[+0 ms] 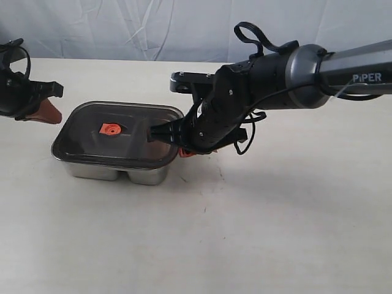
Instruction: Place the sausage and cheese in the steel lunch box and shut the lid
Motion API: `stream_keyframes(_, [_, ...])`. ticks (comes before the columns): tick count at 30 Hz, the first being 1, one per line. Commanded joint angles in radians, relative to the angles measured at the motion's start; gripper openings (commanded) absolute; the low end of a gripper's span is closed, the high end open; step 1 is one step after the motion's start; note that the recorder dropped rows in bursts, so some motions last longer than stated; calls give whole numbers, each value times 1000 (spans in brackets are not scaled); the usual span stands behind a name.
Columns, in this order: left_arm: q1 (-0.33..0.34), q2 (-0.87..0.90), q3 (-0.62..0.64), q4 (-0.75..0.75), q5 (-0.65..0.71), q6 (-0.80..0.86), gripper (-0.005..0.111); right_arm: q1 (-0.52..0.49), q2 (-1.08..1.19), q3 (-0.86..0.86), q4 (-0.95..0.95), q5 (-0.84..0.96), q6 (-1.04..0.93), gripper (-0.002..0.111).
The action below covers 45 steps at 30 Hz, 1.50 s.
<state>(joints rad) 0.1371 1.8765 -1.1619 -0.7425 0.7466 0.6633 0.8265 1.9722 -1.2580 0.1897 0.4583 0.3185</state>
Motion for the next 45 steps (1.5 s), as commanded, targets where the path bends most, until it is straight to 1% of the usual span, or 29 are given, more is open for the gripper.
stream_keyframes(1, [-7, 3, -8, 108, -3, -84, 0, 0, -1, -6, -47, -4, 1, -1])
stream_keyframes(3, [-7, 3, -8, 112, -5, -86, 0, 0, -1, -6, -98, -4, 26, -1])
stream_keyframes(7, [-7, 3, -8, 110, -5, -86, 0, 0, -1, -6, -302, -7, 183, -1])
stream_keyframes(10, [-7, 3, -8, 110, -5, -86, 0, 0, -1, -11, -400, -22, 259, -1])
stream_keyframes(16, [-7, 3, -8, 110, -5, -86, 0, 2, -1, -64, -385, -13, 263, -1])
stream_keyframes(20, [-7, 3, -8, 110, -5, -86, 0, 2, 4, -95, -382, 28, 259, -1])
stream_keyframes(25, [-7, 3, -8, 110, -5, -86, 0, 2, 31, -96, -382, 65, 259, -1])
stream_keyframes(42, [-7, 3, -8, 108, -31, -86, 0, 2, 34, -125, -351, 69, 256, -1])
stream_keyframes(45, [-7, 3, -8, 108, -35, -86, 0, 4, 34, -125, -322, 67, 228, -1])
